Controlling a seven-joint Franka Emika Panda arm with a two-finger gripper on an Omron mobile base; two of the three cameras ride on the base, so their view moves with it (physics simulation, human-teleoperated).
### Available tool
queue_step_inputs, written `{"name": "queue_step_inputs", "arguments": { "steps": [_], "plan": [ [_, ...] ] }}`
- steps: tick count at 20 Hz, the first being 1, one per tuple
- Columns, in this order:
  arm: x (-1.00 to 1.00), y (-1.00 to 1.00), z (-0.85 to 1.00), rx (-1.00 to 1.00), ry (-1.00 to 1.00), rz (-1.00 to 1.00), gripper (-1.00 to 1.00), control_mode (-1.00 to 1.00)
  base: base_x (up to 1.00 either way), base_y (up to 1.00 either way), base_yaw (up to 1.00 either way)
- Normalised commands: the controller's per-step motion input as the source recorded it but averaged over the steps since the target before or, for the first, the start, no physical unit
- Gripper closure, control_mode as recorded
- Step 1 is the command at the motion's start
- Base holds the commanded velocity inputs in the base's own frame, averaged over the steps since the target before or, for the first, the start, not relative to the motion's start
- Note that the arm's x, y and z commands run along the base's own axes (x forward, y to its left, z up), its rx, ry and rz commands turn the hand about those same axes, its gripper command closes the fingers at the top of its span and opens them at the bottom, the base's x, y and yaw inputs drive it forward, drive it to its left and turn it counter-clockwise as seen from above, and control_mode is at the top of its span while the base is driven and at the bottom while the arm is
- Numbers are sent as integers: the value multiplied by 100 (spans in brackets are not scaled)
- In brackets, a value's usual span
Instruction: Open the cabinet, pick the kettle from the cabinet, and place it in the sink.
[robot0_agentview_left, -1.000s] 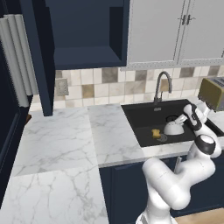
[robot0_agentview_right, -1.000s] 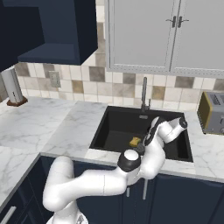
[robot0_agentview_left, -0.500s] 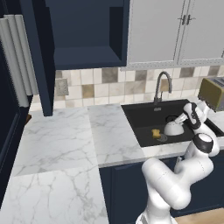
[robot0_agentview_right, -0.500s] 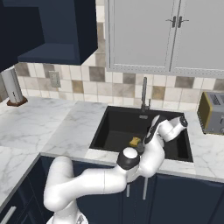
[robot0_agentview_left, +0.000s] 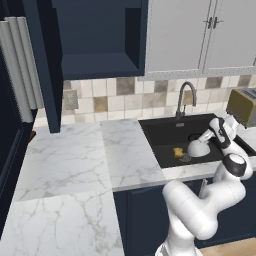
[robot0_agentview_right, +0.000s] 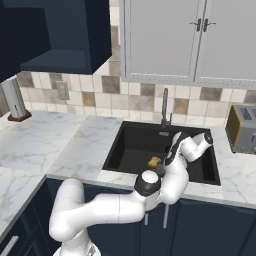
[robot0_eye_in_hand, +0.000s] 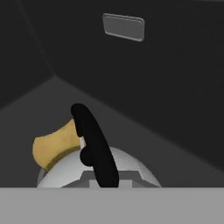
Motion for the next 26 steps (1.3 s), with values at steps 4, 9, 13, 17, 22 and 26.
{"name": "queue_step_inputs", "arguments": {
  "steps": [4, 9, 13, 17, 22, 26],
  "plan": [
    [-8, 26, -37, 0, 0, 0, 100, -100, 0, 0, 0],
    [-4, 23, -36, 0, 0, 0, 100, -100, 0, 0, 0],
    [-5, 22, -39, 0, 0, 0, 100, -100, 0, 0, 0],
    [-5, 17, -40, -2, 0, 0, 100, -100, 0, 0, 0],
    [-5, 15, -41, -7, 0, 0, -100, -100, 0, 0, 0],
    [-5, 2, -35, -5, 0, 0, -100, -100, 0, 0, 0]
  ]
}}
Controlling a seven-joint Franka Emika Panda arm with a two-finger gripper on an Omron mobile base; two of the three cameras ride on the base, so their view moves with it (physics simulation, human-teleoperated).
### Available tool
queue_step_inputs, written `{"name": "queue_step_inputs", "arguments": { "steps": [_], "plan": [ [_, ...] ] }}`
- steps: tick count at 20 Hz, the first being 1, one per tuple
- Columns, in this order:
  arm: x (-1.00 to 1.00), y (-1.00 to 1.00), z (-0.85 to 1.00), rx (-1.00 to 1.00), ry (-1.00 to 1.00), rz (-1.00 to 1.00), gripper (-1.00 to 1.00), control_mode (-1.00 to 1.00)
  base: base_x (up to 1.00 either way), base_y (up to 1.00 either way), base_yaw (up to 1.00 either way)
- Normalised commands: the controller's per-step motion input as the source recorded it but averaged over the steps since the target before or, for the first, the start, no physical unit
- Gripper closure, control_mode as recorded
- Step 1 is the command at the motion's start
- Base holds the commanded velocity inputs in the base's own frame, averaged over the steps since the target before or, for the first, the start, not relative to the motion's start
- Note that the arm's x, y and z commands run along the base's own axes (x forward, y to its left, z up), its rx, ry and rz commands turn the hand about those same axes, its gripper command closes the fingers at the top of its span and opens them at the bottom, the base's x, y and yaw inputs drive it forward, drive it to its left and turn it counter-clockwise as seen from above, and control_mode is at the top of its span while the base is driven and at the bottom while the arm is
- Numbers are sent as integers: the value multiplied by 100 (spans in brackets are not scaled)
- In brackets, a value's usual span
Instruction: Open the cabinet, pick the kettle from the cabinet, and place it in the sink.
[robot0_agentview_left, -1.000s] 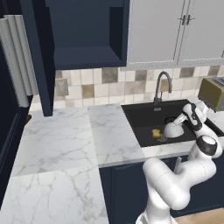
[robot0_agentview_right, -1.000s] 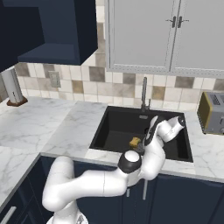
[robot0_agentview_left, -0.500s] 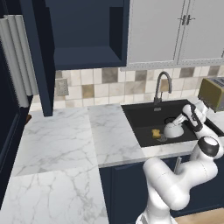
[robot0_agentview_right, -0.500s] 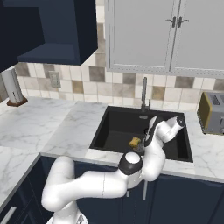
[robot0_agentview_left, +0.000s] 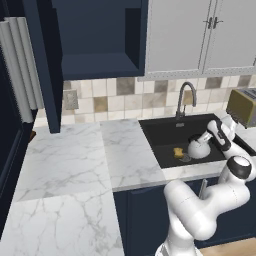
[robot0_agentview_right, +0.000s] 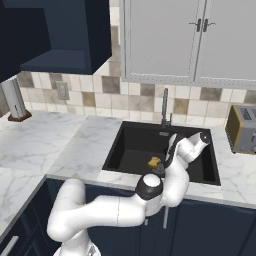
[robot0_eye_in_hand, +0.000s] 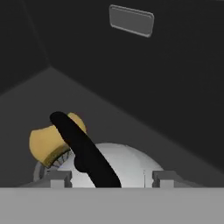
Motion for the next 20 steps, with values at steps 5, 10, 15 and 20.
{"name": "queue_step_inputs", "arguments": {
  "steps": [5, 10, 15, 20],
  "plan": [
    [-4, -4, -31, -4, 0, 0, -100, -100, 0, 0, 0],
    [-8, 0, -33, -3, 0, 0, -100, -100, 0, 0, 0],
    [-3, -1, -31, -2, 1, 0, -100, -100, 0, 0, 0],
    [0, -5, -24, -3, 1, 0, -100, -100, 0, 0, 0]
  ]
}}
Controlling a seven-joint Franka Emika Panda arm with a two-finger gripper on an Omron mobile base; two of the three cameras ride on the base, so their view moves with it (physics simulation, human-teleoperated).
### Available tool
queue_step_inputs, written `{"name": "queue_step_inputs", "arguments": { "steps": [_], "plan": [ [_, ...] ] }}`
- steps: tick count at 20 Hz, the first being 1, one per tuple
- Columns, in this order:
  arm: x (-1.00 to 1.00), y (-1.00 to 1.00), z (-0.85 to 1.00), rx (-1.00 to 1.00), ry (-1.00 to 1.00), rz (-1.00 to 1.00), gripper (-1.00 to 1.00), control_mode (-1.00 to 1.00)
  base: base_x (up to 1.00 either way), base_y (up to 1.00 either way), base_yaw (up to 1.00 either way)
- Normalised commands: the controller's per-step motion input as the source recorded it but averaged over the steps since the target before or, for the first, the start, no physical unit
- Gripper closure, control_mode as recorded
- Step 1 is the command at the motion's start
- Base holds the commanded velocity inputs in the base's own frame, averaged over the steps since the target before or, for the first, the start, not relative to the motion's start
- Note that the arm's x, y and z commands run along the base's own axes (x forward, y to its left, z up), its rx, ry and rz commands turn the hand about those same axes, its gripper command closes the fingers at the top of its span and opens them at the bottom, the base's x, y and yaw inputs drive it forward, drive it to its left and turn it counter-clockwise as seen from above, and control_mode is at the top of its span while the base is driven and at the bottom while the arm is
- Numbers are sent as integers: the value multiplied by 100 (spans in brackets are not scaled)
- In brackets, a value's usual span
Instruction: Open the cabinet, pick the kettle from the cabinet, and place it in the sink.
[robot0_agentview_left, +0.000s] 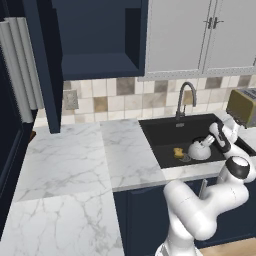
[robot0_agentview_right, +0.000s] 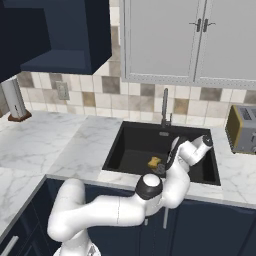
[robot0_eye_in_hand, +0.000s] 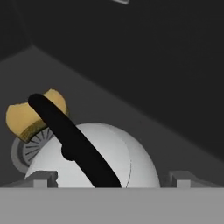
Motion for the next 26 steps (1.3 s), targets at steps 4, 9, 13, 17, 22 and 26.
{"name": "queue_step_inputs", "arguments": {
  "steps": [4, 9, 13, 17, 22, 26],
  "plan": [
    [0, -3, -21, -4, 2, 0, -100, -100, 0, 0, 0],
    [0, -7, -22, -7, 4, 0, -100, -100, 0, 0, 0],
    [0, -10, -20, -9, 5, 0, -100, -100, 0, 0, 0],
    [0, -15, -19, -9, 8, 0, -100, -100, 0, 0, 0],
    [0, -17, -13, -8, 6, 0, -100, -100, 0, 0, 0],
    [-8, -23, -4, -1, 1, 0, -100, -100, 0, 0, 0]
  ]
}}
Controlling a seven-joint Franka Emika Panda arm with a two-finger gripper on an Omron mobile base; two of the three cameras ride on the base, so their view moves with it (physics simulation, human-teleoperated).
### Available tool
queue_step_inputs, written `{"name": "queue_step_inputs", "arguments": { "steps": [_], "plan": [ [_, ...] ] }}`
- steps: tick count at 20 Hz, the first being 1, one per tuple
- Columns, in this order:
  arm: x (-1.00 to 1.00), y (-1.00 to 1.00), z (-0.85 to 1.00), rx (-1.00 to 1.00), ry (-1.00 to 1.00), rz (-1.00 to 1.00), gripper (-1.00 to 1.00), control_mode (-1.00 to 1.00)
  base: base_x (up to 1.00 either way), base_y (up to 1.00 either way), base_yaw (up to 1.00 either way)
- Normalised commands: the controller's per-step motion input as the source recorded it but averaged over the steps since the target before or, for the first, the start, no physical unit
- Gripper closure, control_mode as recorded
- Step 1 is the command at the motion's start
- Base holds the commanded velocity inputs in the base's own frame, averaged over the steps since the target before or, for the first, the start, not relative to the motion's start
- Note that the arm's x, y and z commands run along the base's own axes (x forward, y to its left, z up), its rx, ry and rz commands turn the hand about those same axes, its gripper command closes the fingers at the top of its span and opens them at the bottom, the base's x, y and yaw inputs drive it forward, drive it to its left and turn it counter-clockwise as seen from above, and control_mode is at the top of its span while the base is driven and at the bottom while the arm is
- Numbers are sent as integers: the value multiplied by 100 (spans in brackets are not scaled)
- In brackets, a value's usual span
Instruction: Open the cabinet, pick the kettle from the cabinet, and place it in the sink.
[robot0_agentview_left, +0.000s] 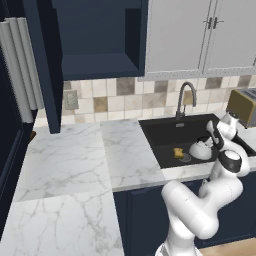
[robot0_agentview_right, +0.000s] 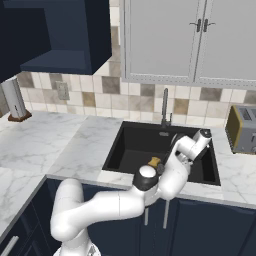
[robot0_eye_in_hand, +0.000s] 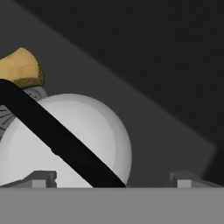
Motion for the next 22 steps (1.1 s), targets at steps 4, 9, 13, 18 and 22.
{"name": "queue_step_inputs", "arguments": {
  "steps": [4, 9, 13, 18, 22],
  "plan": [
    [-24, -19, -3, 0, 0, 0, -100, -100, 0, 0, 0],
    [-27, -7, -11, 0, 4, 0, -100, -100, 0, 0, 0],
    [-21, -1, -5, 0, 2, 0, -100, -100, 0, 0, 0],
    [-20, 0, 10, 0, 3, -3, -100, -100, 0, 0, 0],
    [-24, 0, 11, 0, 1, -5, -100, -100, 0, 0, 0]
  ]
}}
